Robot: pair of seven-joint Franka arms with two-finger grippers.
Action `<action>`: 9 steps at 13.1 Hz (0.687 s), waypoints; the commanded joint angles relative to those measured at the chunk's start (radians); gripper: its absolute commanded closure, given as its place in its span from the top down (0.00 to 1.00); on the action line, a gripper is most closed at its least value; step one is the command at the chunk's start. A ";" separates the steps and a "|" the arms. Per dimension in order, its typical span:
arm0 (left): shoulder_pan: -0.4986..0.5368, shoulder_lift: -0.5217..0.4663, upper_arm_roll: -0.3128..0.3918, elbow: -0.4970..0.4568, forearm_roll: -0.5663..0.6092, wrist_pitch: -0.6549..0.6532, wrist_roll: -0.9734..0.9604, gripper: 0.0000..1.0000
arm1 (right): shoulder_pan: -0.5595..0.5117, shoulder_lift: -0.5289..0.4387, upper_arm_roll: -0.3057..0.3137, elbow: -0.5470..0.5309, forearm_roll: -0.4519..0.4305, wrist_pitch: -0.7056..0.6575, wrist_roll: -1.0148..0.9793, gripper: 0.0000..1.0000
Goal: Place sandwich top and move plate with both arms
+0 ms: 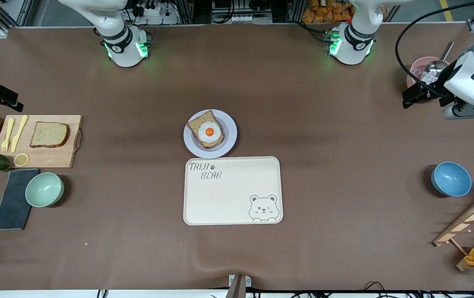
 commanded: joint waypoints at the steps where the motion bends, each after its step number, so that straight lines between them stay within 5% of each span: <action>1: 0.000 0.000 -0.006 0.000 -0.018 0.010 0.018 1.00 | -0.009 -0.008 0.005 0.006 0.011 -0.008 0.004 1.00; 9: 0.005 0.003 -0.007 -0.003 -0.018 0.010 0.018 1.00 | -0.007 -0.008 0.006 0.006 0.011 -0.010 0.004 1.00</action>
